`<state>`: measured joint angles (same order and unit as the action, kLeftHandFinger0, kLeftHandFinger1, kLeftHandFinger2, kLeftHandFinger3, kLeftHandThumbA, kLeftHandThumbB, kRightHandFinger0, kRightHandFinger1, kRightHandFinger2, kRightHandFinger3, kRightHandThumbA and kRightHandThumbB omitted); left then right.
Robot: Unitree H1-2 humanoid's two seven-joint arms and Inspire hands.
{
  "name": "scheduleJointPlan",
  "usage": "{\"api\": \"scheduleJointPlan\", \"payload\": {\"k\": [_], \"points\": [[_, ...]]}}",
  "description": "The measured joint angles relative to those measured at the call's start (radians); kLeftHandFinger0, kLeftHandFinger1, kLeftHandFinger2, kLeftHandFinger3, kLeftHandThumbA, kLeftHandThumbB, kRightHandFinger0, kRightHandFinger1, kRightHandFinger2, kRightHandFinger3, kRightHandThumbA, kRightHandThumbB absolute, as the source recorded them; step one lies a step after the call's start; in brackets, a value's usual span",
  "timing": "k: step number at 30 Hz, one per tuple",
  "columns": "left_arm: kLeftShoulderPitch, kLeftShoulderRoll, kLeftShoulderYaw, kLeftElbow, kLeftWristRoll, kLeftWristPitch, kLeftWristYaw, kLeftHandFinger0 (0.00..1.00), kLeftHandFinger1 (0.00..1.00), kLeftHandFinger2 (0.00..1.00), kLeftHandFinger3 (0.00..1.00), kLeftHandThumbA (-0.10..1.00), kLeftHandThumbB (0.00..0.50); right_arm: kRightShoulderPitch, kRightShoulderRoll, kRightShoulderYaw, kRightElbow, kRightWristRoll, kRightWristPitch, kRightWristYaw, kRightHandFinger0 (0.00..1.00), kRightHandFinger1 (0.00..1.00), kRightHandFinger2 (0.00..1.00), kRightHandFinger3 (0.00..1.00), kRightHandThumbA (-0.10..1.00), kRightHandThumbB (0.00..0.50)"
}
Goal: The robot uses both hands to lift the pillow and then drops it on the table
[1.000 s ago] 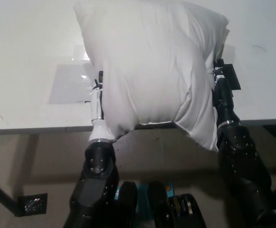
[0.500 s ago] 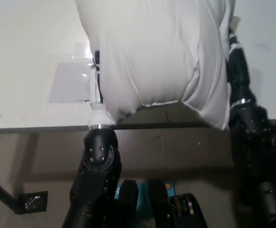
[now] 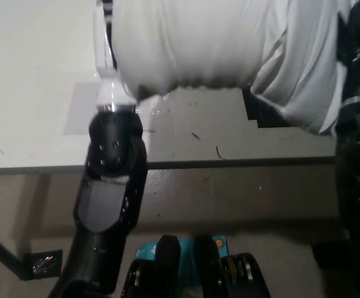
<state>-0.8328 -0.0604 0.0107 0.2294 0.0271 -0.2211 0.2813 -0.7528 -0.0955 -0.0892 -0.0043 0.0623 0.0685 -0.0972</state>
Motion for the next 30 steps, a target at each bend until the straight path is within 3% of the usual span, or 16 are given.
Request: {"api": "scheduleJointPlan", "payload": {"k": [4, 6, 8, 9, 10, 11, 12, 15, 16, 17, 19, 22, 30], "points": [[-0.046, 0.007, -0.015, -0.102, 0.032, 0.040, 0.000, 1.00, 1.00, 1.00, 1.00, 1.00, 0.196, -0.029, -0.028, 0.022, -0.120, -0.050, 0.031, -0.004, 1.00, 1.00, 1.00, 1.00, 1.00, 0.340], [-0.055, 0.006, -0.020, -0.129, 0.039, 0.047, 0.000, 1.00, 1.00, 1.00, 1.00, 1.00, 0.198, -0.032, -0.044, 0.044, -0.129, -0.076, 0.031, -0.004, 1.00, 1.00, 1.00, 1.00, 1.00, 0.337], [-0.050, 0.007, -0.021, -0.141, 0.044, 0.050, -0.001, 1.00, 1.00, 1.00, 1.00, 1.00, 0.162, -0.023, -0.056, 0.060, -0.128, -0.095, 0.032, -0.003, 1.00, 1.00, 1.00, 1.00, 1.00, 0.343], [-0.036, 0.008, -0.023, -0.136, 0.047, 0.046, -0.002, 1.00, 1.00, 1.00, 1.00, 1.00, 0.153, -0.004, -0.066, 0.072, -0.111, -0.109, 0.032, -0.003, 1.00, 1.00, 1.00, 1.00, 1.00, 0.339], [-0.016, 0.010, -0.024, -0.121, 0.047, 0.042, -0.003, 1.00, 1.00, 1.00, 1.00, 1.00, 0.141, 0.014, -0.073, 0.081, -0.092, -0.116, 0.032, -0.003, 1.00, 1.00, 1.00, 1.00, 1.00, 0.290], [-0.002, 0.011, -0.024, -0.101, 0.048, 0.037, -0.004, 1.00, 1.00, 1.00, 1.00, 1.00, 0.159, 0.031, -0.078, 0.086, -0.074, -0.119, 0.032, -0.002, 1.00, 1.00, 1.00, 1.00, 1.00, 0.303], [0.022, 0.011, -0.024, -0.073, 0.047, 0.035, -0.004, 1.00, 1.00, 1.00, 1.00, 1.00, 0.126, 0.060, -0.084, 0.092, -0.043, -0.120, 0.031, 0.000, 1.00, 1.00, 1.00, 1.00, 1.00, 0.296], [0.113, 0.013, -0.023, 0.035, 0.047, 0.021, -0.005, 1.00, 1.00, 1.00, 1.00, 1.00, 0.126, 0.145, -0.082, 0.098, 0.101, -0.110, 0.020, 0.014, 1.00, 1.00, 1.00, 1.00, 1.00, 0.257], [0.145, 0.015, -0.023, 0.073, 0.048, 0.013, -0.005, 1.00, 1.00, 1.00, 1.00, 1.00, 0.145, 0.175, -0.078, 0.100, 0.155, -0.107, 0.012, 0.018, 1.00, 1.00, 1.00, 1.00, 1.00, 0.289], [0.183, 0.017, -0.023, 0.119, 0.048, 0.004, -0.005, 1.00, 1.00, 1.00, 1.00, 1.00, 0.130, 0.203, -0.076, 0.104, 0.218, -0.105, 0.001, 0.026, 1.00, 1.00, 1.00, 1.00, 1.00, 0.302], [0.249, 0.022, -0.022, 0.214, 0.047, -0.015, -0.007, 1.00, 1.00, 1.00, 1.00, 1.00, 0.098, 0.255, -0.071, 0.113, 0.325, -0.102, -0.018, 0.040, 1.00, 1.00, 1.00, 1.00, 1.00, 0.294], [0.311, 0.043, -0.010, 0.335, 0.046, -0.048, -0.005, 1.00, 1.00, 1.00, 1.00, 1.00, 0.119, 0.286, -0.068, 0.115, 0.408, -0.097, -0.061, 0.053, 1.00, 1.00, 1.00, 1.00, 1.00, 0.297], [0.262, 0.074, 0.020, 0.509, 0.021, -0.156, -0.026, 1.00, 1.00, 1.00, 1.00, 1.00, 0.132, 0.243, -0.071, 0.107, 0.559, -0.075, -0.170, 0.076, 1.00, 1.00, 1.00, 1.00, 1.00, 0.304]]}}
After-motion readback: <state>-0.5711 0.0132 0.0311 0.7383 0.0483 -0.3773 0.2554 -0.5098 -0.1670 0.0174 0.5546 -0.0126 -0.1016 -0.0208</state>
